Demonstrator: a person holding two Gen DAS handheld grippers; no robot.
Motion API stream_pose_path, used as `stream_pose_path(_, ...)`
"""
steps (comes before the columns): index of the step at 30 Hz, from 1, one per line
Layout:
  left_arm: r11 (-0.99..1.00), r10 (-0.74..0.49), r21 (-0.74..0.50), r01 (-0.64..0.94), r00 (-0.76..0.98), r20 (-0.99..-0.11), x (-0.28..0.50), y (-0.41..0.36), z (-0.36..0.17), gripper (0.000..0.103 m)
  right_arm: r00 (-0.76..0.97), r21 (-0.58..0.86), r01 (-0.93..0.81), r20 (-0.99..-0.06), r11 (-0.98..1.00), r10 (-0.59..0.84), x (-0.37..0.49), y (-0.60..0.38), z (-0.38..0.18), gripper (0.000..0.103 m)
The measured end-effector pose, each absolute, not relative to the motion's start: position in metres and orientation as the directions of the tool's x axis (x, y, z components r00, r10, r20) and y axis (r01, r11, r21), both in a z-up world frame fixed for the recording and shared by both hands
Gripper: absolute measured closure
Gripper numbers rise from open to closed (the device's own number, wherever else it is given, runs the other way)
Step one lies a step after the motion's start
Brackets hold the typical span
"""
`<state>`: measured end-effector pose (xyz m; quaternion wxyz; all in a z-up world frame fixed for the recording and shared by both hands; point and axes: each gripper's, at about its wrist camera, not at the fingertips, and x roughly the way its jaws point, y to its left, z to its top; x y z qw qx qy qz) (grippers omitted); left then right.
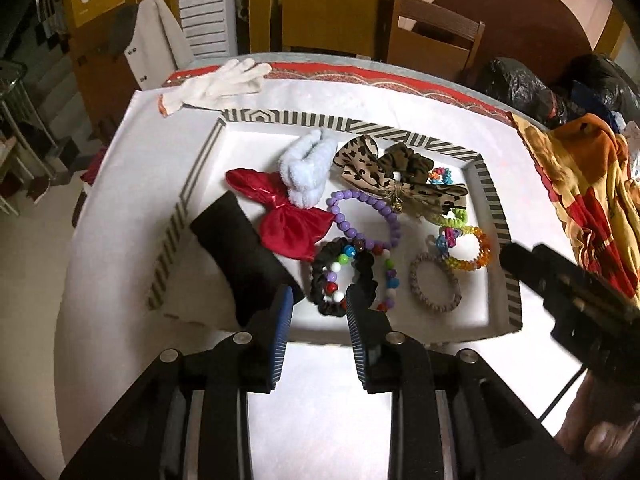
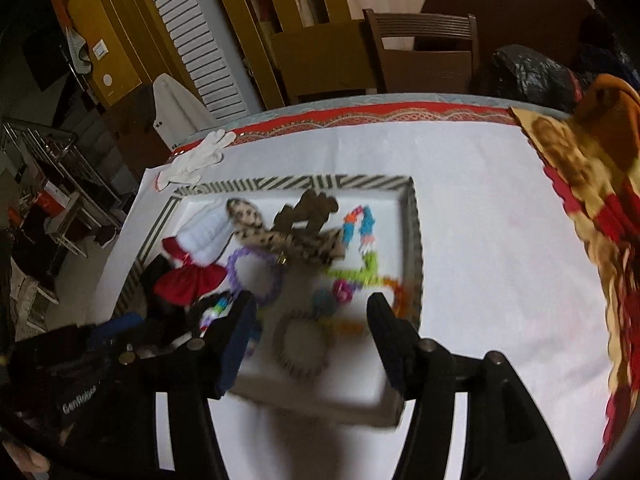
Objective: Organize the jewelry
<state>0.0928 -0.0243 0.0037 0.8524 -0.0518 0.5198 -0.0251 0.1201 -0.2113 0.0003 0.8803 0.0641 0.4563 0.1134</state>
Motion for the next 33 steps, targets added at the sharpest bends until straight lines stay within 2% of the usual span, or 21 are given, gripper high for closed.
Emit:
stream_pose_path(10,0.996,-0.073,-0.093,-0.012,0.523,-0.849,0.066,-0.016,0.028,0.095,0.591,0.209,-0.106,-0.773,0.972,0.231,0.072,-0.203,0.016,0.035)
stream_pose_path(33,0.999,0.001,-0.019,-0.03,0.553,-0.833,0.05,-0.02,0.041,0.095,0.595,0.178,-0.109,-0.777,0.978,0.208,0.055,-0.199,0.026,0.034)
